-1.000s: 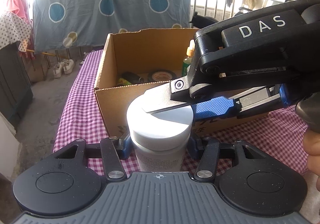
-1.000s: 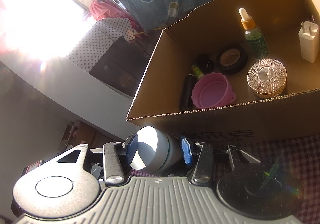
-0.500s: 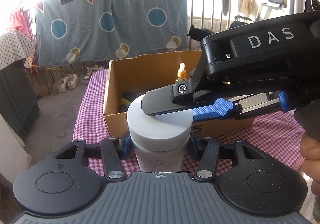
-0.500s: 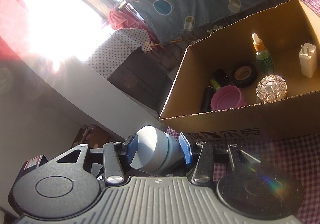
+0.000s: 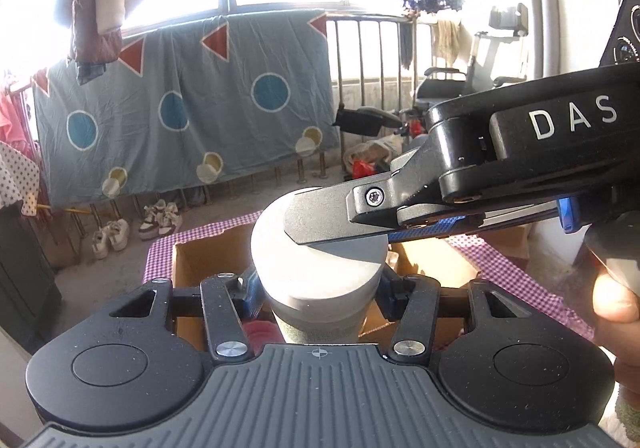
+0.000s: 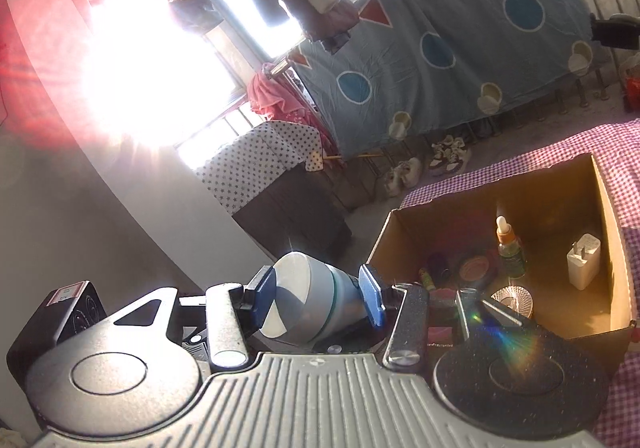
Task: Organize rigid objects
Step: 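Lift the white jar into the box and open the left tool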
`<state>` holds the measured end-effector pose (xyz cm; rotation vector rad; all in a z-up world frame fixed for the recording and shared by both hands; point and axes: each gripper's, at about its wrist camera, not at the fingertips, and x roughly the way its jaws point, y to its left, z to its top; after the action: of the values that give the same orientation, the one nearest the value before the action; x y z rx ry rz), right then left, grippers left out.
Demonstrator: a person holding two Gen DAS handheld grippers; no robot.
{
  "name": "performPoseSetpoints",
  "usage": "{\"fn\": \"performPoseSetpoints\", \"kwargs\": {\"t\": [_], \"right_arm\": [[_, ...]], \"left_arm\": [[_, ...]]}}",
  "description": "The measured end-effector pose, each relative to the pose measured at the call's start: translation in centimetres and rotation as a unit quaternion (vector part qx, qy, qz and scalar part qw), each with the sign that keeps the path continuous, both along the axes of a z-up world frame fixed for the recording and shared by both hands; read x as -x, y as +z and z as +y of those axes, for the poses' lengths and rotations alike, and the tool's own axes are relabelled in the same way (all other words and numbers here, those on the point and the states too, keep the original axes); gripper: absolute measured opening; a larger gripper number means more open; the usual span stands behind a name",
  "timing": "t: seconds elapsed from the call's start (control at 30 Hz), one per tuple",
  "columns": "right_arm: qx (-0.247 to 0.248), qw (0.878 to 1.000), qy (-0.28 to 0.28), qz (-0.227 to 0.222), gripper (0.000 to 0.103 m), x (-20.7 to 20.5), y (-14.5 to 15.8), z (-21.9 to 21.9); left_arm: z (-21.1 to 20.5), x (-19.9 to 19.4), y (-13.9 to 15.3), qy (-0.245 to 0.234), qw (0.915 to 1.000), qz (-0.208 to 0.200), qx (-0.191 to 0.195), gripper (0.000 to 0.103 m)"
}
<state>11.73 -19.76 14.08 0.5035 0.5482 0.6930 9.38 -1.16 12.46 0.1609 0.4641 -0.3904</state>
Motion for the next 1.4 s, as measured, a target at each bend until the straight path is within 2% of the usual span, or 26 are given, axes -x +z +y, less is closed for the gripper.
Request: {"fn": "performPoseSetpoints", "kwargs": {"t": [0.17,0.27,0.47,0.63,0.9,1.17,1.37,1.4], "right_arm": [[0.008,0.999,-0.029,0.019,0.049,-3.0,0.2,-3.5],[0.009,0.998,-0.047,0.04,0.049,-4.8,-0.9,-5.6],[0.01,0.993,-0.073,0.089,0.049,-7.6,-5.0,-8.3],[0.019,0.988,-0.079,0.128,0.05,-9.5,-8.4,-9.3],[0.047,0.987,-0.081,0.133,0.051,-11.0,-10.3,-9.4],[0.05,0.988,-0.081,0.12,0.051,-11.2,-10.5,-9.7],[0.043,0.99,-0.088,0.105,0.055,-10.6,-9.8,-10.0],[0.04,0.99,-0.09,0.101,0.055,-10.3,-9.7,-10.1]], "left_arm": [[-2.9,-3.6,-0.3,-0.035,0.999,0.025,0.01,0.052],[-4.6,-5.5,-1.5,-0.053,0.9974,0.048,0.008,0.052],[-6.7,-8.5,-4.9,-0.077,0.9909,0.11,0.003,0.052],[-6.9,-10.7,-7.7,-0.085,0.9816,0.17,0.003,0.053],[-7.6,-11.6,-9.2,-0.082,0.9752,0.204,-0.025,0.053],[-8.0,-12.5,-9.9,-0.08,0.9715,0.222,-0.018,0.056],[-8.0,-11.8,-9.4,-0.07,0.9764,0.203,-0.027,0.079],[-7.9,-11.6,-9.2,-0.069,0.9776,0.198,-0.023,0.089]]}}
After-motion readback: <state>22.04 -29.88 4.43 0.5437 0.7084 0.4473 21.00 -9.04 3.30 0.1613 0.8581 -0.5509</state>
